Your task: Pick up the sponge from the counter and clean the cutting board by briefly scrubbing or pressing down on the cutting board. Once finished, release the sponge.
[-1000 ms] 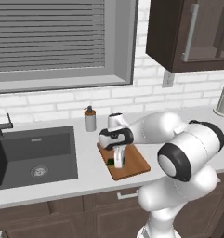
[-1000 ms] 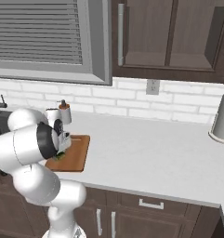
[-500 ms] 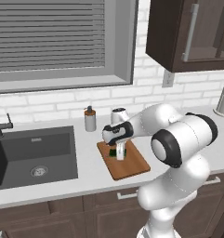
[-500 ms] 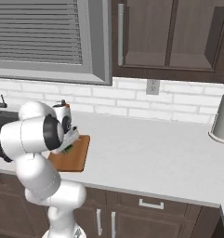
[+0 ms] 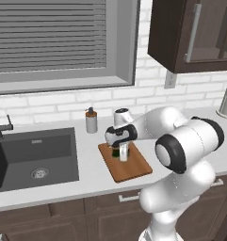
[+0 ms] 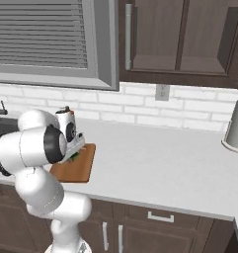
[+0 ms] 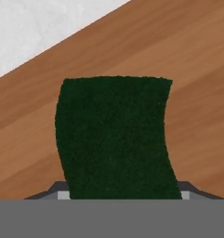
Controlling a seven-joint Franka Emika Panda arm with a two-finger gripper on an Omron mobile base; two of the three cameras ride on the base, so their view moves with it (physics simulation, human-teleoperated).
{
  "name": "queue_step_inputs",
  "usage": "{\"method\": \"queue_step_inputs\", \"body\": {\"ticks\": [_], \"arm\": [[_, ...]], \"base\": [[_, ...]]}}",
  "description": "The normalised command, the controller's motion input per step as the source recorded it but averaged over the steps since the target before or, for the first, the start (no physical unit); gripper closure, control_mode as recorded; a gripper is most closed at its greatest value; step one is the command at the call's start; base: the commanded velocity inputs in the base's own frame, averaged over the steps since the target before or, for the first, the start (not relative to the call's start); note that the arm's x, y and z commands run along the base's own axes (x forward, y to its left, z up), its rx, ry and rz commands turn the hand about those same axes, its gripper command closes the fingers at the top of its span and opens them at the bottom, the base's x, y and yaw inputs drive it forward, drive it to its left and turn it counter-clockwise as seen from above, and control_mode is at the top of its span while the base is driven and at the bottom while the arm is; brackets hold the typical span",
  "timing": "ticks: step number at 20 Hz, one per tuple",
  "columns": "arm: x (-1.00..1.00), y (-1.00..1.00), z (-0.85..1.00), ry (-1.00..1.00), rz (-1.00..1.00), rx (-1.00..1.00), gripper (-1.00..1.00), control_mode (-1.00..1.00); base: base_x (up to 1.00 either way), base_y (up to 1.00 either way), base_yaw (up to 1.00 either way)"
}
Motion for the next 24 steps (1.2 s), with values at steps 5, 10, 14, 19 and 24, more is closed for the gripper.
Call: {"method": "queue_step_inputs", "body": {"ticks": [5, 10, 14, 19, 24], "arm": [[-1.0, -0.14, 0.0, -0.01, 0.0, 0.0, 1.0, -1.0], [-0.64, -0.05, 0.0, 0.0, 0.0, 0.0, 1.0, -1.0], [0.15, -0.08, 0.0, 0.03, 0.0, 0.0, 1.0, -1.0], [0.74, -0.14, -0.04, 0.0, 0.0, 0.0, 1.0, -1.0], [0.82, -0.13, 0.0, 0.01, 0.0, 0.0, 1.0, -1.0]], "base": [[0.0, 0.0, 0.0], [0.0, 0.0, 0.0], [0.0, 0.0, 0.0], [0.0, 0.0, 0.0], [0.0, 0.0, 0.0]]}}
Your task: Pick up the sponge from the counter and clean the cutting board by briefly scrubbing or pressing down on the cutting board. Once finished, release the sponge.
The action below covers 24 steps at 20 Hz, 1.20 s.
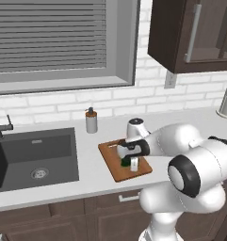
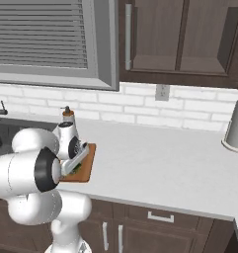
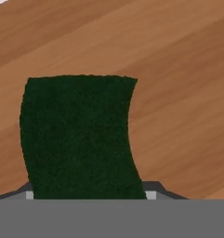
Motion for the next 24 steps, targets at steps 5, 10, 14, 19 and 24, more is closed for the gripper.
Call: {"method": "queue_step_inputs", "body": {"ticks": [5, 10, 14, 19, 24], "arm": [[0.77, -0.11, 0.0, 0.01, 0.0, 0.0, 1.0, -1.0], [0.36, -0.11, 0.0, 0.0, 0.0, 0.0, 1.0, -1.0], [-0.14, -0.07, -0.04, 0.0, 0.0, 0.0, 1.0, -1.0], [-0.77, -0.18, -0.1, 0.0, 0.0, 0.0, 1.0, -1.0], [-0.77, -0.08, -0.17, 0.0, 0.03, 0.0, 1.0, -1.0]], "base": [[0.0, 0.0, 0.0], [0.0, 0.0, 0.0], [0.0, 0.0, 0.0], [0.0, 0.0, 0.0], [0.0, 0.0, 0.0]]}}
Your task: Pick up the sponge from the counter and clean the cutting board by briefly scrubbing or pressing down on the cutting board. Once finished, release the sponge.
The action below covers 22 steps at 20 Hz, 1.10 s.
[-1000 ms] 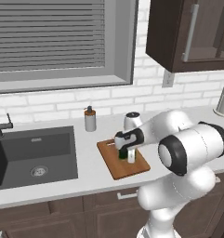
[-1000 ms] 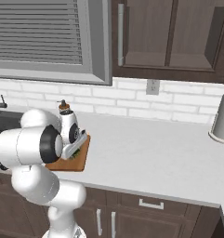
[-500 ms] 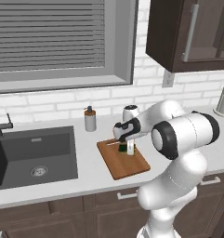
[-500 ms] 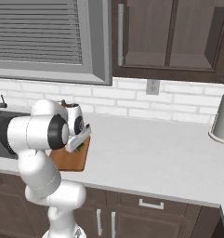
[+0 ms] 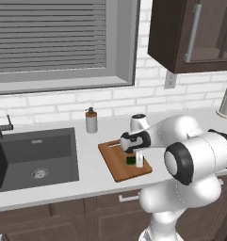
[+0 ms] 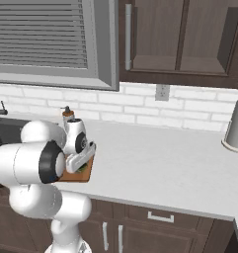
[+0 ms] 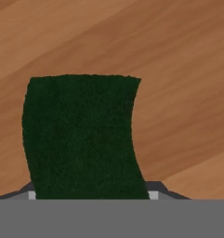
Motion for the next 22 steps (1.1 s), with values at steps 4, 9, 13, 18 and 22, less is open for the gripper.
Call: {"method": "queue_step_inputs", "body": {"ticks": [4, 9, 13, 18, 22], "arm": [[-0.21, 0.0, -0.03, 0.04, 0.05, 0.0, 1.0, -1.0], [0.42, 0.0, 0.0, 0.04, 0.02, 0.0, 1.0, -1.0], [0.83, 0.0, 0.0, 0.0, 0.01, 0.0, 1.0, -1.0], [0.8, 0.0, 0.0, 0.0, 0.0, 0.0, 1.0, -1.0], [0.58, 0.0, 0.0, 0.0, 0.02, 0.0, 1.0, -1.0]], "base": [[0.0, 0.0, 0.0], [0.0, 0.0, 0.0], [0.0, 0.0, 0.0], [0.0, 0.0, 0.0], [0.0, 0.0, 0.0]]}}
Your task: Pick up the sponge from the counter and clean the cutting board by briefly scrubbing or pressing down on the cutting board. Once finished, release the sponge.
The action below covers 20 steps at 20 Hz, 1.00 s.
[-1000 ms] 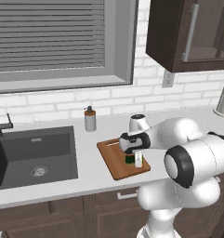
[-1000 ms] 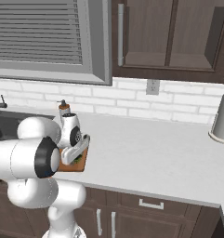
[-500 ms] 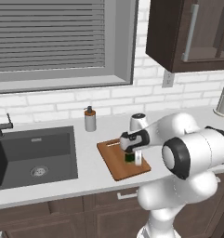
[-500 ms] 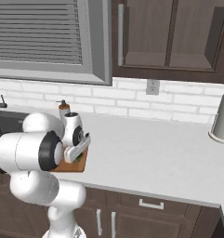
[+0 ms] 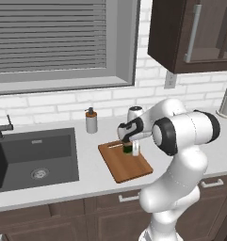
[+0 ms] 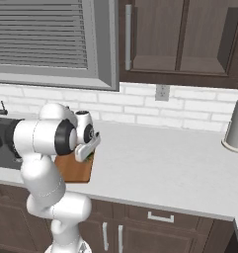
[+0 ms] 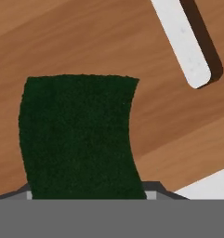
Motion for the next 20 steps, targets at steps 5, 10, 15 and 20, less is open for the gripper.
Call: {"method": "queue_step_inputs", "body": {"ticks": [5, 10, 15, 20], "arm": [[0.17, 0.05, 0.0, 0.0, 0.06, 0.0, 1.0, -1.0], [0.0, 0.41, -0.02, 0.0, 0.09, 0.0, 1.0, -1.0], [0.0, 0.72, -0.03, 0.0, 0.07, 0.0, 1.0, -1.0], [-0.01, 0.66, -0.11, 0.0, 0.06, 0.0, 1.0, -1.0]], "base": [[0.0, 0.0, 0.0], [0.0, 0.0, 0.0], [0.0, 0.0, 0.0], [0.0, 0.0, 0.0]]}}
